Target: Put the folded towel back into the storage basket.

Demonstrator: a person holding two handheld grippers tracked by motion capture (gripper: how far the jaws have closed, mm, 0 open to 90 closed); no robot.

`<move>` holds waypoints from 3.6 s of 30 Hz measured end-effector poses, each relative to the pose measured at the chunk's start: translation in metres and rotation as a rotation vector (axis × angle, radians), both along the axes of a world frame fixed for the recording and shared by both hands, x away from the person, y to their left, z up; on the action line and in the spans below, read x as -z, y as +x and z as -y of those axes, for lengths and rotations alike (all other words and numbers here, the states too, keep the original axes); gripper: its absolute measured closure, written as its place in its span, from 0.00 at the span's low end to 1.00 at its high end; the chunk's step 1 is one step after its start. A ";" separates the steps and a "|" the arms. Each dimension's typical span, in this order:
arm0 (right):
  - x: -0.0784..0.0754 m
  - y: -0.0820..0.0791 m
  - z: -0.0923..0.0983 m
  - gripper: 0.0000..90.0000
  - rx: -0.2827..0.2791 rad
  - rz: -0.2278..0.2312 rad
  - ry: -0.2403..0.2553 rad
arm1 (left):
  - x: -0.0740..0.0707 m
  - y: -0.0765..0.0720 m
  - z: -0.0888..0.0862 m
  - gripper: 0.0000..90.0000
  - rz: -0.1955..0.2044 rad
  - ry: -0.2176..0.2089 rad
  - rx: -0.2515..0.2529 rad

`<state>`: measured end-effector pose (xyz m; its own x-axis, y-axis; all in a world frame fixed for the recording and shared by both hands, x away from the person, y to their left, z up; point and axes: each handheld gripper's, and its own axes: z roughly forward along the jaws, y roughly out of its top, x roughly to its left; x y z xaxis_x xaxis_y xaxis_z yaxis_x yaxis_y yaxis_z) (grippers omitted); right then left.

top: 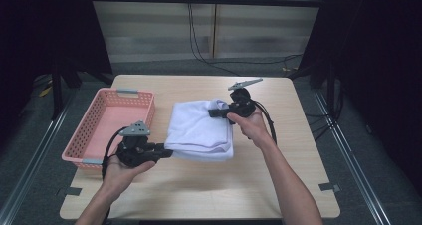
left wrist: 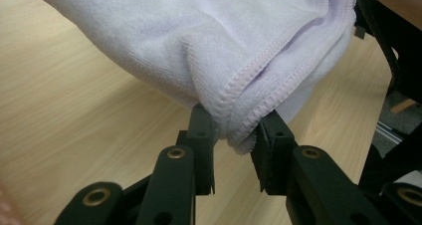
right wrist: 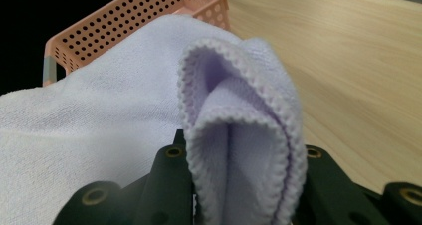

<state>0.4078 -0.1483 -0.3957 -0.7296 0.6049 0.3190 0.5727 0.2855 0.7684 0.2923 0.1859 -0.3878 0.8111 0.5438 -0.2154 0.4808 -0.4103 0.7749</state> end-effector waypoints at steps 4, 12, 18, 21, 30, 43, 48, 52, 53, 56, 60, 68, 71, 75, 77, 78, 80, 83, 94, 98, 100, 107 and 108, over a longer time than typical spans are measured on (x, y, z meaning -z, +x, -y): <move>-0.007 0.006 -0.010 0.80 -0.015 0.014 0.009 | -0.003 0.002 -0.012 0.80 0.003 -0.012 -0.021; -0.018 0.017 -0.033 0.80 -0.038 0.024 0.009 | -0.009 0.004 -0.033 0.80 0.010 -0.026 -0.056; -0.021 0.025 -0.053 0.80 -0.062 0.041 0.019 | -0.012 0.005 -0.051 0.81 0.012 -0.033 -0.092; -0.023 0.029 -0.065 0.80 -0.071 0.041 0.020 | -0.013 0.006 -0.062 0.81 0.014 -0.035 -0.108; -0.036 0.041 -0.096 0.80 -0.097 0.048 0.022 | -0.021 0.008 -0.092 0.81 0.033 -0.053 -0.155; -0.047 0.055 -0.150 0.80 -0.134 0.065 0.030 | -0.026 0.007 -0.140 0.81 0.047 -0.074 -0.241; -0.042 0.059 -0.170 0.80 -0.133 0.052 0.035 | -0.023 0.007 -0.157 0.81 0.035 -0.079 -0.278; -0.040 0.061 -0.185 0.80 -0.133 0.049 0.038 | -0.020 0.009 -0.175 0.81 0.024 -0.098 -0.314; -0.040 0.062 -0.189 0.80 -0.133 0.047 0.040 | -0.019 0.009 -0.179 0.81 0.022 -0.099 -0.324; -0.039 0.063 -0.200 0.80 -0.133 0.046 0.040 | -0.017 0.009 -0.189 0.81 0.016 -0.104 -0.341; -0.037 0.062 -0.214 0.80 -0.125 0.047 0.028 | -0.017 0.008 -0.200 0.81 0.012 -0.097 -0.362; -0.028 0.060 -0.238 0.80 -0.108 0.036 0.031 | -0.013 0.006 -0.220 0.81 -0.003 -0.091 -0.406; -0.024 0.060 -0.244 0.80 -0.110 0.031 0.031 | -0.008 0.007 -0.227 0.81 -0.014 -0.093 -0.416; -0.018 0.061 -0.250 0.80 -0.094 0.027 0.032 | -0.002 0.012 -0.232 0.81 -0.027 -0.098 -0.436; -0.013 0.063 -0.253 0.80 -0.080 0.019 0.037 | 0.000 0.015 -0.234 0.81 -0.035 -0.092 -0.445; -0.012 0.063 -0.254 0.80 -0.076 0.016 0.037 | 0.002 0.016 -0.236 0.81 -0.040 -0.092 -0.449; -0.009 0.064 -0.256 0.80 -0.072 0.013 0.038 | 0.004 0.019 -0.237 0.81 -0.046 -0.086 -0.456; -0.002 0.066 -0.259 0.80 -0.063 0.005 0.036 | 0.009 0.020 -0.239 0.81 -0.061 -0.083 -0.460; 0.021 0.069 -0.272 0.79 -0.067 -0.017 0.012 | 0.021 0.023 -0.241 0.81 -0.083 -0.037 -0.487; 0.027 0.072 -0.272 0.78 -0.071 -0.032 0.009 | 0.024 0.026 -0.241 0.81 -0.096 -0.023 -0.498; 0.030 0.072 -0.273 0.78 -0.068 -0.033 0.008 | 0.026 0.026 -0.241 0.81 -0.100 -0.017 -0.495; 0.036 0.075 -0.276 0.59 -0.089 -0.039 -0.040 | 0.030 0.024 -0.237 0.78 -0.112 0.013 -0.489; 0.037 0.075 -0.275 0.54 -0.081 -0.032 -0.048 | 0.030 0.025 -0.237 0.77 -0.113 0.018 -0.491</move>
